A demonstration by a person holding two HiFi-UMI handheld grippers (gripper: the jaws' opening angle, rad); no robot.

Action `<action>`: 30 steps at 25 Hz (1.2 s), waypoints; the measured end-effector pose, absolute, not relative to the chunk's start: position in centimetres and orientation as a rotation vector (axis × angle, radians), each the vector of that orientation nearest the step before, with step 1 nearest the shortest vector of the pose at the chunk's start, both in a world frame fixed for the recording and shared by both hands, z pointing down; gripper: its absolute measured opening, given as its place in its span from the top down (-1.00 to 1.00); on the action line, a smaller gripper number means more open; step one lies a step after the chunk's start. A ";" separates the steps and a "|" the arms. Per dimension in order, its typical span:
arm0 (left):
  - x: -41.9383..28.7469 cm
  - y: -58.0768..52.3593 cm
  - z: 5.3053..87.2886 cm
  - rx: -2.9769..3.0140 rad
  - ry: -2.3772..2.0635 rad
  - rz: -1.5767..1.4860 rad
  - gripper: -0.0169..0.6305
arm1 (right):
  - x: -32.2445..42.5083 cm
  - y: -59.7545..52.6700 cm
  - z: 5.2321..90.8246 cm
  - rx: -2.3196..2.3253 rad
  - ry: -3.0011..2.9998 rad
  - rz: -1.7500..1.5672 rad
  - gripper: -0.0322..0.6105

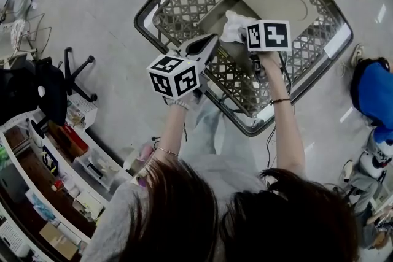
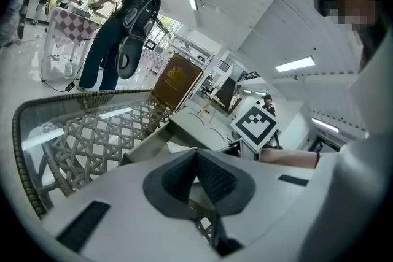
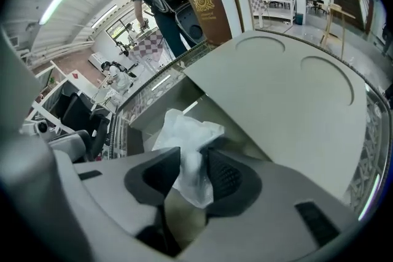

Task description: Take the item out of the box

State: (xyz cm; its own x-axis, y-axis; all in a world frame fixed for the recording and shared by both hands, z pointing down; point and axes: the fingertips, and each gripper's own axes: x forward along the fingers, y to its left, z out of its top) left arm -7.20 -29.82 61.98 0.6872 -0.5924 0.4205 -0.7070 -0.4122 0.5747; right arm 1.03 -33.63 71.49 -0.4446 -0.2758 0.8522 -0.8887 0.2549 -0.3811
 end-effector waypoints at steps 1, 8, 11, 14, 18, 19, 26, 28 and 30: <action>-7.2 -29.9 62.0 2.137 -0.993 0.193 0.90 | 0.9 -33.6 71.6 1.053 -1.871 1.196 0.43; -7.3 -29.9 62.2 2.131 -0.994 0.191 0.90 | 0.4 -33.6 71.7 1.028 -1.869 1.208 0.60; -7.4 -29.9 62.1 2.131 -0.993 0.192 0.90 | 0.3 -33.6 71.6 1.028 -1.874 1.199 0.65; -7.4 -29.9 62.1 2.129 -1.002 0.196 0.90 | 0.3 -33.5 71.5 1.032 -1.873 1.193 0.67; -7.4 -30.0 62.2 2.129 -1.010 0.195 0.90 | 0.3 -33.6 71.5 1.034 -1.877 1.192 0.68; -7.5 -30.0 62.2 2.130 -1.011 0.195 0.90 | 0.3 -33.6 71.5 1.035 -1.879 1.190 0.68; -8.2 -29.7 61.5 2.136 -1.042 0.189 0.90 | 0.3 -33.3 70.2 1.052 -1.915 1.179 0.68; -8.5 -29.7 61.1 2.138 -1.053 0.182 0.90 | 0.2 -33.2 69.5 1.058 -1.937 1.169 0.68; -8.8 -29.6 60.5 2.143 -1.062 0.175 0.90 | 0.2 -33.0 68.6 1.069 -1.961 1.165 0.68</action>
State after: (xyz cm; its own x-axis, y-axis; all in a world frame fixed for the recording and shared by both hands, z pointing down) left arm -8.81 -29.59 60.51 0.6504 -0.6374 0.4132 -0.7364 -0.3957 0.5488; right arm 0.25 -33.04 68.60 -0.4859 -0.3288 0.8099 -0.8684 0.2862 -0.4048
